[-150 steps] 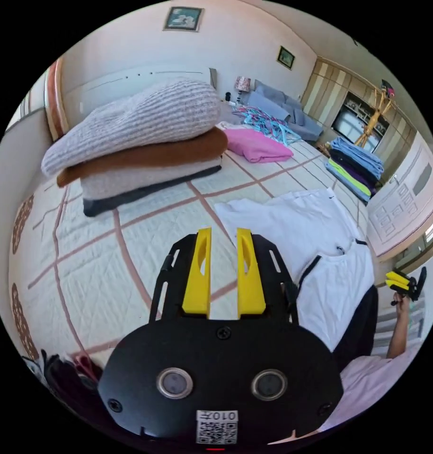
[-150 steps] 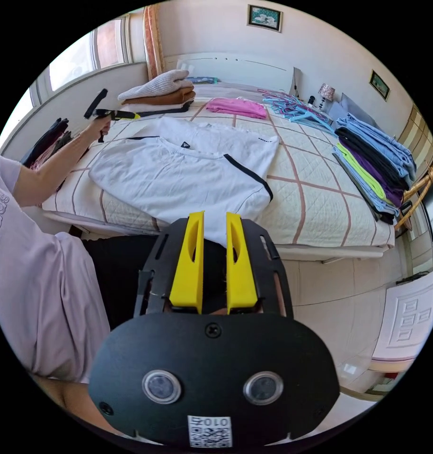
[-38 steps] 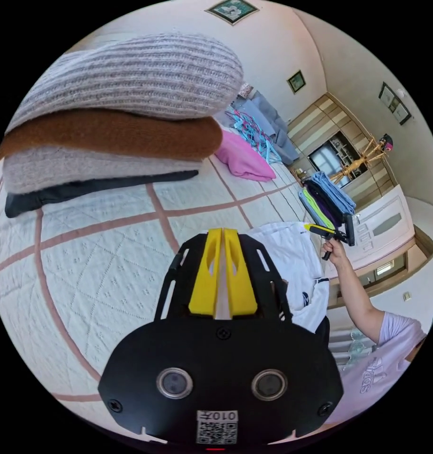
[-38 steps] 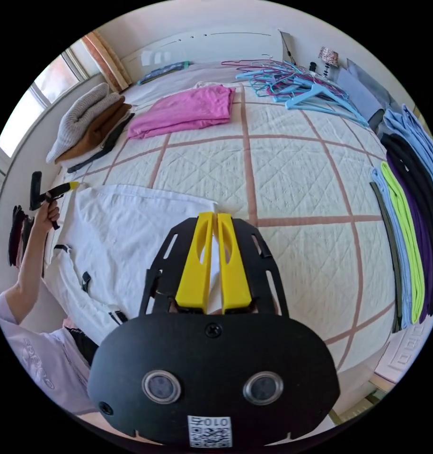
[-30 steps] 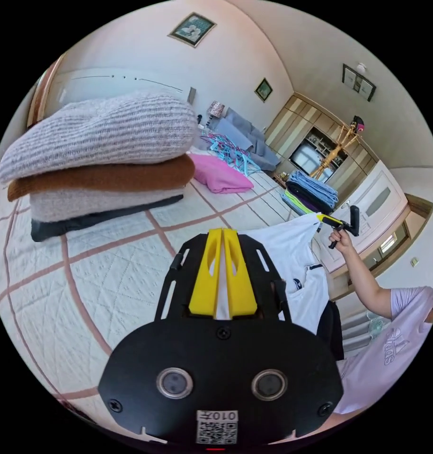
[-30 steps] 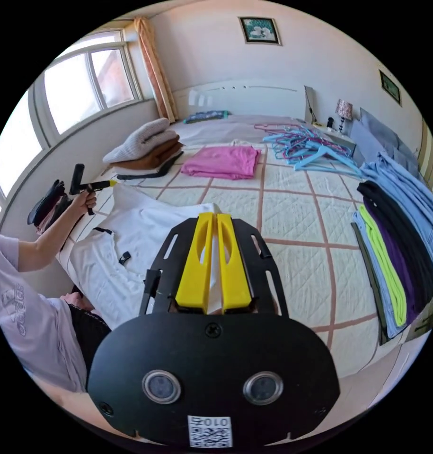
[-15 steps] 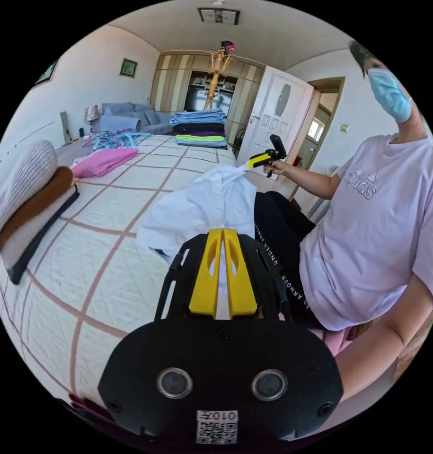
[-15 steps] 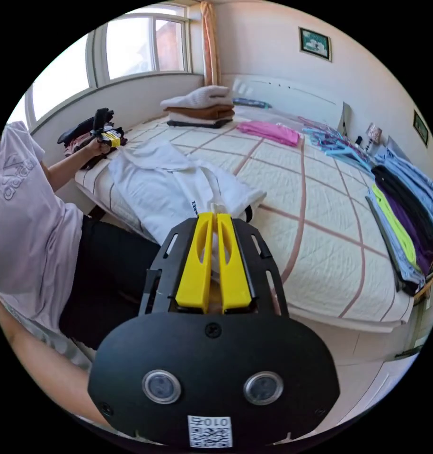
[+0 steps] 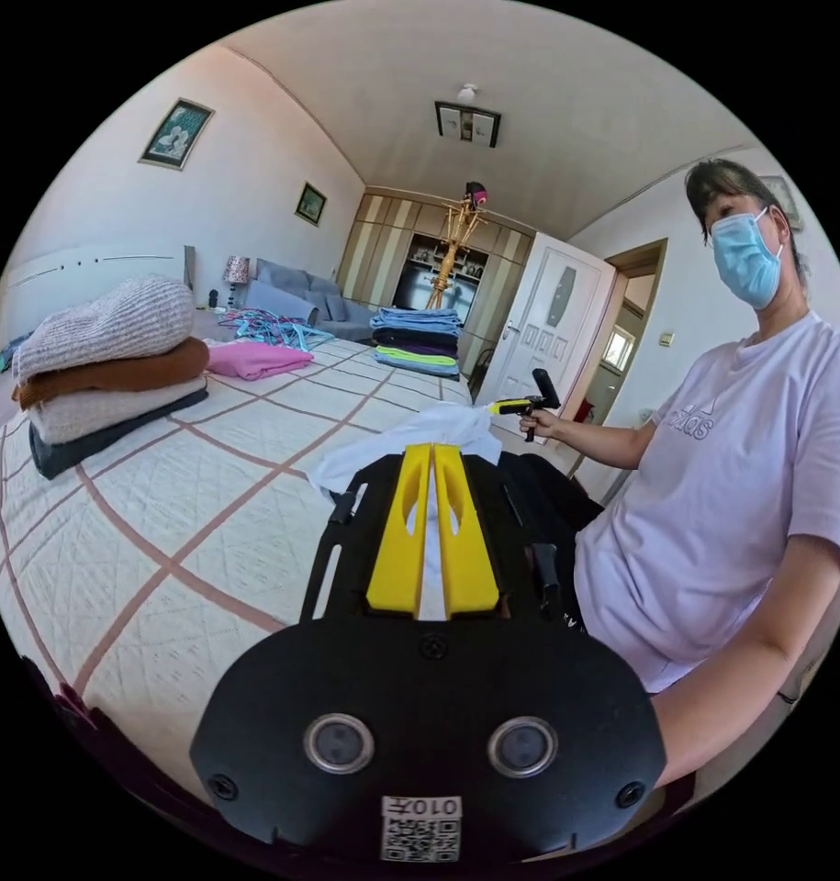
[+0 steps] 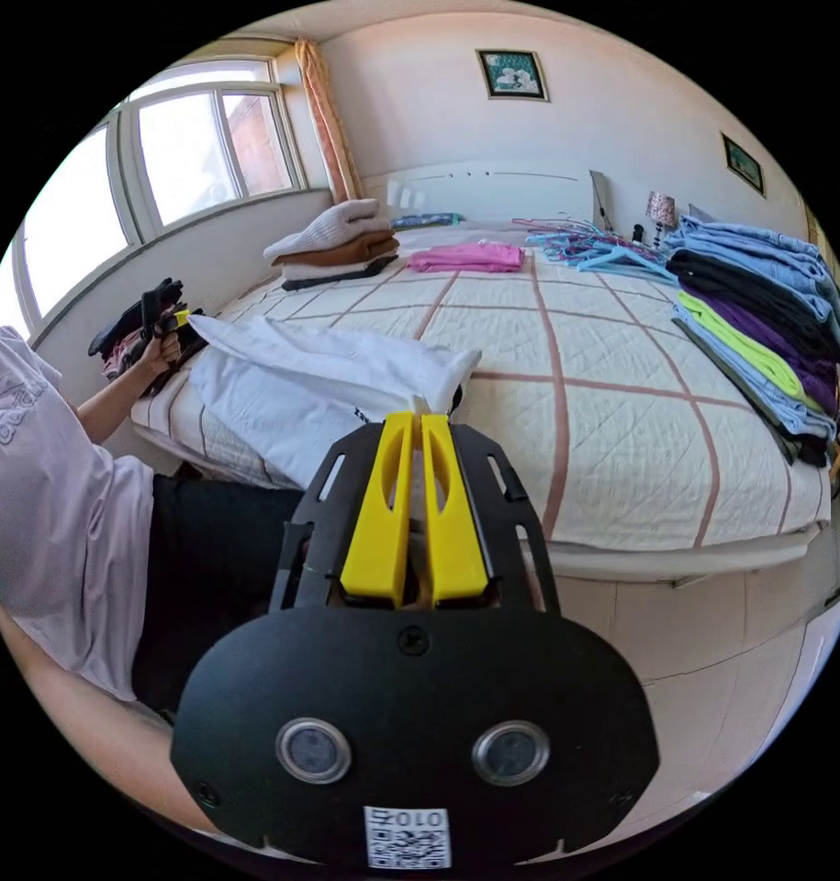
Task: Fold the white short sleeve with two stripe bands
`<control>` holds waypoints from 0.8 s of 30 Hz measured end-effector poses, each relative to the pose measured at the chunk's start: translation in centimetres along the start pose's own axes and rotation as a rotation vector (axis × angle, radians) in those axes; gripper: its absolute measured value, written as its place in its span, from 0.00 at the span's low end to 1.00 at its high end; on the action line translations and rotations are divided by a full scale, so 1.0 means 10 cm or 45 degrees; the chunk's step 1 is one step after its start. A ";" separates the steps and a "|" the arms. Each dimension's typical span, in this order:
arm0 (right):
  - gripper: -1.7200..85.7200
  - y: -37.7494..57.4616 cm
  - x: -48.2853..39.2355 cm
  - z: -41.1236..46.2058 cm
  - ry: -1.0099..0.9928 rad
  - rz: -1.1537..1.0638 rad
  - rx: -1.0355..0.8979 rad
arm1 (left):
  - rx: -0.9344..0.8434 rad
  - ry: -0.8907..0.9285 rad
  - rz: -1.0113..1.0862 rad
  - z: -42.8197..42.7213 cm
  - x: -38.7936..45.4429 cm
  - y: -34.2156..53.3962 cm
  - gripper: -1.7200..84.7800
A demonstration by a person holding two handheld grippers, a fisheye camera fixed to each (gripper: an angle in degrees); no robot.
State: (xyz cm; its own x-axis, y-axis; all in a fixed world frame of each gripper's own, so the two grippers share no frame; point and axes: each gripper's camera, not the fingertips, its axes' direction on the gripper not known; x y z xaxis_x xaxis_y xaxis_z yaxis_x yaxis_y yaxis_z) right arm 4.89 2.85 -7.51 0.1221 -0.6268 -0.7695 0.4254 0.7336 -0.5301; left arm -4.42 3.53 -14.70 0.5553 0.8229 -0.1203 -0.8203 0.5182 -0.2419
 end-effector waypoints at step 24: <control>0.09 -0.13 -0.63 0.30 0.177 -0.143 -0.077 | -0.361 -0.278 0.157 0.72 1.12 -0.27 0.05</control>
State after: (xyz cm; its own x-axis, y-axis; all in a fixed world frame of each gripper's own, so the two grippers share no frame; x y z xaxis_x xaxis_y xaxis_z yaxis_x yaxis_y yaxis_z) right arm 6.28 5.09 -0.89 -0.0497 -0.6667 -0.7437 0.3739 0.6780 -0.6328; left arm 2.96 13.04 -8.43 0.3876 0.9211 0.0356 -0.7919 0.3525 -0.4987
